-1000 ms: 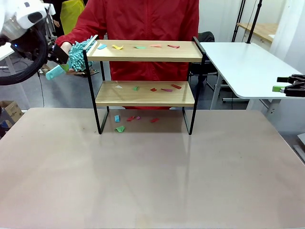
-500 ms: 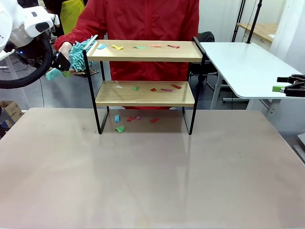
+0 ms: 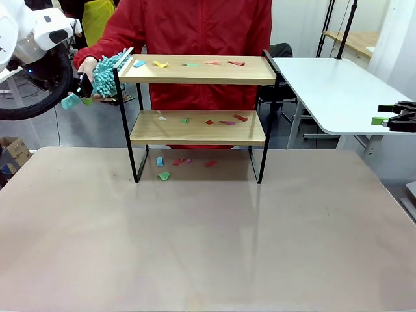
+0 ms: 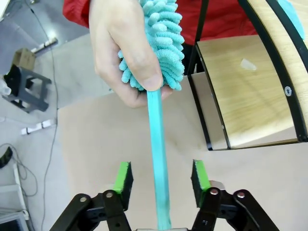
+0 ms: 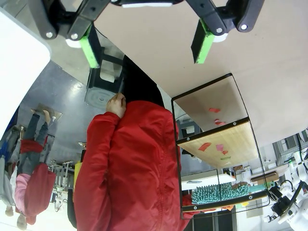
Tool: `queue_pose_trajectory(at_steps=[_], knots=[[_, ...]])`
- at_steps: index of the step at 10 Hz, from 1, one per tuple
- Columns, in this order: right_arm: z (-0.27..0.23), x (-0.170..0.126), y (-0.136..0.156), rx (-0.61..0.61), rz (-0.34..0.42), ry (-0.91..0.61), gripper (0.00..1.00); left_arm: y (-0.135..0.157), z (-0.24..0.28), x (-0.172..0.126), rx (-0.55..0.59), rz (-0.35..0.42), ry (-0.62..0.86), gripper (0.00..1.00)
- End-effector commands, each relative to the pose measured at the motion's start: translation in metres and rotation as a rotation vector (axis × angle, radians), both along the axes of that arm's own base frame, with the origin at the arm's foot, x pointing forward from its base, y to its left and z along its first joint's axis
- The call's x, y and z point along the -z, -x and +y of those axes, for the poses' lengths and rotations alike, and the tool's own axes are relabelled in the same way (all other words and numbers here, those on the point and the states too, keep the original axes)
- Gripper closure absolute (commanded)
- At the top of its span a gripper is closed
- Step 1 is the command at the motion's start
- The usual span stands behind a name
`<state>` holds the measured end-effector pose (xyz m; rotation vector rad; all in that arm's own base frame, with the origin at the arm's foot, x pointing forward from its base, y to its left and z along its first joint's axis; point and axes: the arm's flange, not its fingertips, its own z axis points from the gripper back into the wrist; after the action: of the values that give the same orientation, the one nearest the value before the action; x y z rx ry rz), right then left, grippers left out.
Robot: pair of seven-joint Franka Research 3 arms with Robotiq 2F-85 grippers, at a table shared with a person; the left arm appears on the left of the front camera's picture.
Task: Clean the shelf.
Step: Pick up the Duster handed by the human.
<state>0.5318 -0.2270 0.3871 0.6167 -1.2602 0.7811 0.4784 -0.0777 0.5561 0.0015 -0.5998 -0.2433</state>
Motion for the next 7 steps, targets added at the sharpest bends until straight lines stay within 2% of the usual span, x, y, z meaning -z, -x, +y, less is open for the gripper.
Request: queue_pose_trajectory(at_steps=[1,7], knots=[[0.0058,-0.0077,-0.0007,0.016,0.011,0.002,0.0,-0.0025,-0.0017,-0.0019,-0.025,-0.014,-0.005,1.0],[0.0058,-0.0077,-0.0007,0.016,0.011,0.002,0.0,-0.0019,-0.0013,-0.0045,-0.069,-0.012,-0.015,1.0]])
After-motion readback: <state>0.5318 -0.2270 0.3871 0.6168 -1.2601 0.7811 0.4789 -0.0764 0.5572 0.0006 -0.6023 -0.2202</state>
